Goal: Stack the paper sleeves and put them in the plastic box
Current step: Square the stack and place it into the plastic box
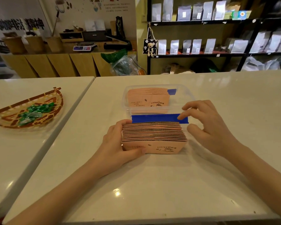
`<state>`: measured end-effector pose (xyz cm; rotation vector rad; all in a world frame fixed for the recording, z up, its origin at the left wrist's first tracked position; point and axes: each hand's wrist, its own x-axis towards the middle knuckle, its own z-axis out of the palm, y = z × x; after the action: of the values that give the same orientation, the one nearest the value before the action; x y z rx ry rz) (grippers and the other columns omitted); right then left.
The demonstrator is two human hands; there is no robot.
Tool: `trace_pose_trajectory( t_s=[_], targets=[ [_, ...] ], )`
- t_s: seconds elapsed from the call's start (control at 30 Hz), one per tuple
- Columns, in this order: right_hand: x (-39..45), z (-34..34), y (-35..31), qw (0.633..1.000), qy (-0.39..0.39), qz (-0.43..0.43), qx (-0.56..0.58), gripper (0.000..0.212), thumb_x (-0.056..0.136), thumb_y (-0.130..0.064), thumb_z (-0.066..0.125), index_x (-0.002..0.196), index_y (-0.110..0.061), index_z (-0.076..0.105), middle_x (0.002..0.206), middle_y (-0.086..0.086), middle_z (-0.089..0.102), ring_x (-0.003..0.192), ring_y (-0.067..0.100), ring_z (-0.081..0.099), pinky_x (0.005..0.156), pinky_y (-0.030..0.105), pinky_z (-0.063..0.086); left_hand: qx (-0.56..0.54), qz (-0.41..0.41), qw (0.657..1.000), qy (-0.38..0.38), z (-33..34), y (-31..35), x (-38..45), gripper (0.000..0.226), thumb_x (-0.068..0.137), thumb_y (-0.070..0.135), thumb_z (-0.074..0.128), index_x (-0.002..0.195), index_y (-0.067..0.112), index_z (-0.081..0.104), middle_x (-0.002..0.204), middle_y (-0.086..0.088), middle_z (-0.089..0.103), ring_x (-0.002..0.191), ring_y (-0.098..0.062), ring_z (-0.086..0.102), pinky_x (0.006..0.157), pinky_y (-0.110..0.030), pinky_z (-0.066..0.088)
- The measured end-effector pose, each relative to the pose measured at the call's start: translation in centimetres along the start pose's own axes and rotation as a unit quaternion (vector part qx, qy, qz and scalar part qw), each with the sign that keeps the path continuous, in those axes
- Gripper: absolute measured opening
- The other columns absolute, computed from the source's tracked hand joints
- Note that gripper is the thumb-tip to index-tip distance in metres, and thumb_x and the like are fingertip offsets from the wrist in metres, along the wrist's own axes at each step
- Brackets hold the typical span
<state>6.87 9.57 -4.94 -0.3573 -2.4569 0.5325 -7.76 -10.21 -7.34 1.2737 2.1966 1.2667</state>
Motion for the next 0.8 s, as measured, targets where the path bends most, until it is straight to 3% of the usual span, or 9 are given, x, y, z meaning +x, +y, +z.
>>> trace_pose_trajectory(
  t_s=[0.1,0.2,0.33,0.47,0.57,0.67,0.73,0.8],
  targets=[
    [0.1,-0.9,0.1,0.993,-0.069,-0.011,0.099,0.033,0.070,-0.053,0.040,0.101,-0.046,0.050,0.121,-0.029,0.035,0.117,-0.012,0.018,0.092,0.003,0.019,0.006,0.007,1.000,0.014,-0.3,0.0,-0.1,0.059,0.061,0.040,0.077,0.101,0.055,0.036,0.112,0.029,0.041,0.117,-0.006,0.039,0.072,-0.002,0.043],
    [-0.3,-0.4,0.0,0.987,-0.146,-0.028,0.058,0.060,0.056,-0.075,0.052,0.111,-0.053,0.041,0.132,-0.039,0.013,0.127,-0.014,-0.002,0.104,0.019,0.010,0.016,0.005,1.000,0.019,-0.7,-0.1,0.0,0.056,0.062,0.034,0.078,0.099,0.050,0.040,0.112,0.027,0.040,0.112,0.000,0.037,0.065,0.006,0.035],
    [-0.4,0.3,0.2,0.987,-0.150,-0.049,-0.011,0.076,0.052,-0.074,0.059,0.119,-0.046,0.038,0.139,-0.032,0.008,0.129,-0.012,-0.012,0.103,0.018,-0.002,0.066,0.033,0.997,0.012,-1.2,-0.2,0.2,0.053,0.057,0.051,0.075,0.099,0.053,0.043,0.106,0.035,0.045,0.109,0.016,0.032,0.080,-0.006,0.032],
    [-0.4,0.4,0.1,0.987,-0.156,-0.042,0.003,0.067,0.056,-0.065,0.066,0.115,-0.042,0.044,0.140,-0.029,0.011,0.131,-0.007,-0.010,0.108,0.023,0.004,0.117,0.066,0.991,0.006,-1.8,-0.1,0.5,0.051,0.048,0.063,0.064,0.096,0.056,0.045,0.109,0.049,0.035,0.110,0.021,0.025,0.087,-0.007,0.028],
    [-0.3,0.2,-0.2,0.984,-0.170,-0.049,0.012,0.058,0.058,-0.063,0.066,0.108,-0.043,0.045,0.139,-0.030,0.011,0.130,-0.009,-0.012,0.110,0.026,0.008,0.173,0.094,0.981,0.001,-2.1,0.1,0.7,0.050,0.048,0.070,0.057,0.093,0.053,0.044,0.108,0.047,0.034,0.112,0.023,0.016,0.088,-0.006,0.025],
    [0.4,-0.4,-0.7,0.980,-0.180,-0.080,-0.022,0.049,0.059,-0.065,0.064,0.100,-0.044,0.046,0.144,-0.024,0.014,0.129,-0.009,-0.013,0.108,0.023,0.002,0.225,0.110,0.968,-0.006,-2.8,0.9,1.0,0.051,0.046,0.072,0.057,0.091,0.050,0.045,0.109,0.042,0.029,0.110,0.028,0.004,0.090,-0.006,0.017],
    [1.3,-1.2,-1.1,0.977,-0.178,-0.108,-0.049,0.045,0.059,-0.070,0.058,0.095,-0.048,0.043,0.145,-0.020,0.018,0.131,-0.004,-0.008,0.108,0.024,-0.003,0.249,0.132,0.959,-0.010,-3.9,1.9,1.5,0.054,0.046,0.072,0.055,0.093,0.045,0.051,0.112,0.038,0.031,0.111,0.024,0.007,0.096,-0.015,0.016],
    [2.6,-2.5,-1.6,0.976,-0.165,-0.126,-0.062,0.044,0.058,-0.071,0.056,0.094,-0.050,0.042,0.141,-0.021,0.023,0.131,-0.003,-0.003,0.106,0.022,-0.004,0.269,0.160,0.950,-0.003,-5.3,3.5,2.3,0.055,0.048,0.071,0.055,0.092,0.039,0.056,0.118,0.029,0.038,0.119,0.009,0.015,0.102,-0.028,0.019]
  ],
)
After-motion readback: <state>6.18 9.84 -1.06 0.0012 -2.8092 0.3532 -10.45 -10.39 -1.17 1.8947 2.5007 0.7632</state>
